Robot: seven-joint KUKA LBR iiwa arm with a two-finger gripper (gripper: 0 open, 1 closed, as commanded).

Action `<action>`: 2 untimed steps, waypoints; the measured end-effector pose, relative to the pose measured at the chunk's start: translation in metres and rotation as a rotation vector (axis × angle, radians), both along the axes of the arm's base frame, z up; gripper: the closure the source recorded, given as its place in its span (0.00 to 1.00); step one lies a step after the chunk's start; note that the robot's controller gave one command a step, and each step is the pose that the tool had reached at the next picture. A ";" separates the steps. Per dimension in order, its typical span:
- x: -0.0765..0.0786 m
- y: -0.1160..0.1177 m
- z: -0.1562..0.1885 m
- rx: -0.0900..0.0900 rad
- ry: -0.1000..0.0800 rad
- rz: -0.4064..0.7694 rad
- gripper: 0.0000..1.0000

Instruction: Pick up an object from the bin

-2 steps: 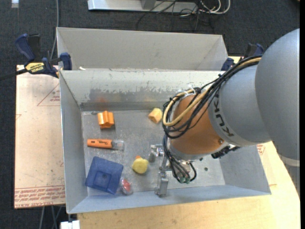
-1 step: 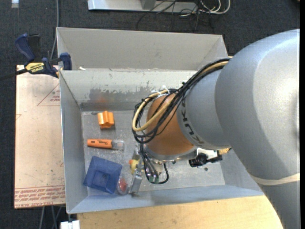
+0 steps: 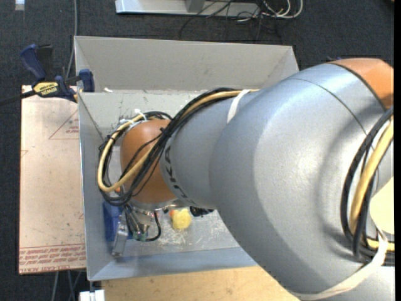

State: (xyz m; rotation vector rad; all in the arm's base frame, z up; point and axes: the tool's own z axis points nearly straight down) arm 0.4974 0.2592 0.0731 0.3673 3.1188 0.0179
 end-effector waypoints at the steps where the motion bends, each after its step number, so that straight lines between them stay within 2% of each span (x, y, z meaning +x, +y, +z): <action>1: -0.005 -0.012 -0.001 0.002 -0.020 0.490 0.00; 2: -0.007 -0.013 -0.002 0.000 -0.011 0.490 1.00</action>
Offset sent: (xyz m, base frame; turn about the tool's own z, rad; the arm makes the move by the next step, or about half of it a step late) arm -0.0089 -0.0129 -0.0031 -0.4926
